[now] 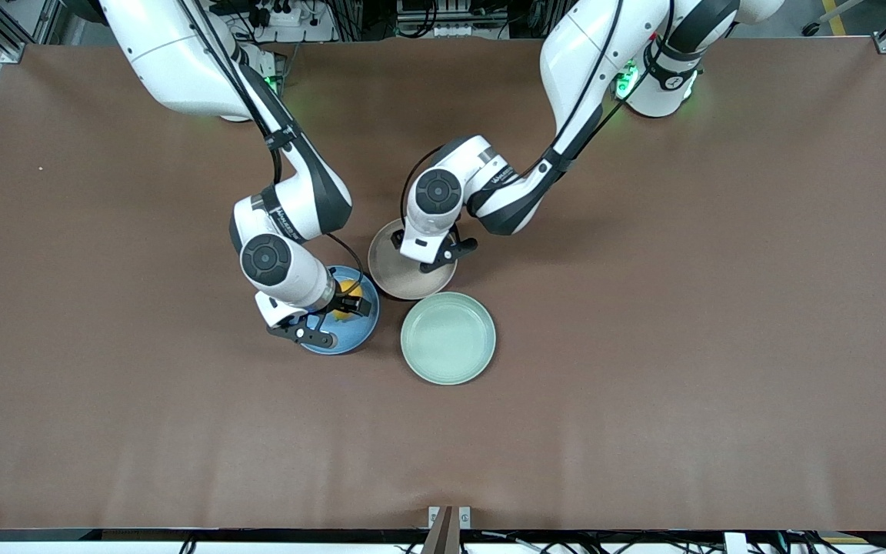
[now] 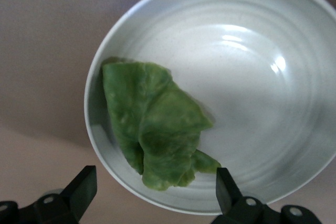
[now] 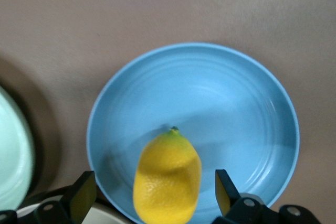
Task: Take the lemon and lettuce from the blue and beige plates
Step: 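Close the right gripper on the lemon while the left gripper grips the lettuce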
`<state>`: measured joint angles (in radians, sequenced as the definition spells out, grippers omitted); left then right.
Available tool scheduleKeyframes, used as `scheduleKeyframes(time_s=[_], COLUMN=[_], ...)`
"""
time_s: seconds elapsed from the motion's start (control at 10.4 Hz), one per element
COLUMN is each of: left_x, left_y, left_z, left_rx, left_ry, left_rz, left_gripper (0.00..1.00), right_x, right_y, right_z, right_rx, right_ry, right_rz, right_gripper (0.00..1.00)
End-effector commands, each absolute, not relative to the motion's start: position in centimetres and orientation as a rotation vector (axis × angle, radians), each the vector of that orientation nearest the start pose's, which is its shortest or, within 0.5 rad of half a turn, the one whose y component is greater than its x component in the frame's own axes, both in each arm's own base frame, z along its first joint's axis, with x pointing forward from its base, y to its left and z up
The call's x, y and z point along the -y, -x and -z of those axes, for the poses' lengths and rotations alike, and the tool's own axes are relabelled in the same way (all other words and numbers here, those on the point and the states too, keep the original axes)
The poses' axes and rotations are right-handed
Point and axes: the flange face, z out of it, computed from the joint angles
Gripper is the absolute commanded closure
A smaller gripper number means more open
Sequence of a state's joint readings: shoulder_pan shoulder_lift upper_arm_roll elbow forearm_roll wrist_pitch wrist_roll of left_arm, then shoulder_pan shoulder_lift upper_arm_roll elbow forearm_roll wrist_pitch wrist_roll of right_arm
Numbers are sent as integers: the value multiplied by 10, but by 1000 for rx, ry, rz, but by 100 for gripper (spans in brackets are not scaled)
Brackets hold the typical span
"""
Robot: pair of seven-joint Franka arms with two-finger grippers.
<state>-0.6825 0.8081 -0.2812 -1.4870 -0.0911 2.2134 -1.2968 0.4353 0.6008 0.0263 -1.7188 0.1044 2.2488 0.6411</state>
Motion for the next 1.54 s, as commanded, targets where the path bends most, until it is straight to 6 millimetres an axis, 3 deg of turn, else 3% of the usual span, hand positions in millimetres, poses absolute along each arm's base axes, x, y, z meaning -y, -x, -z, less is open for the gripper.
scheduleKeyframes(time_s=[0.0,0.19,0.48,0.67,0.77,0.96,1.15,1.25,1.44], left_x=[571,569,568,567,566,566,566,566,566], left_y=[-426,-427,-430,-437,-441,-444,-445,-446,-447], left_z=[-197,-191,-183,-180,-179,-184,-188,-192,-197], left_rx=[683,673,690,706,723,737,742,741,739], left_ry=[3088,3082,3074,3076,3076,3081,3083,3084,3088], left_rz=[-370,-357,-364,-358,-354,-351,-349,-347,-339], left_gripper=[0,0,0,0,0,0,0,0,0], right_x=[-295,-295,-293,-294,-295,-295,-295,-283,-224], right_y=[-586,-584,-587,-585,-586,-585,-589,-596,-604], right_z=[-217,-206,-204,-203,-205,-209,-232,-255,-291], right_rx=[-397,-398,-418,-404,-403,-395,-375,-312,-318], right_ry=[3080,3086,3075,3080,3078,3079,3077,3077,3096], right_rz=[-205,-226,-207,-220,-214,-214,-211,-199,-340], right_gripper=[0,0,0,75,100,100,100,100,100])
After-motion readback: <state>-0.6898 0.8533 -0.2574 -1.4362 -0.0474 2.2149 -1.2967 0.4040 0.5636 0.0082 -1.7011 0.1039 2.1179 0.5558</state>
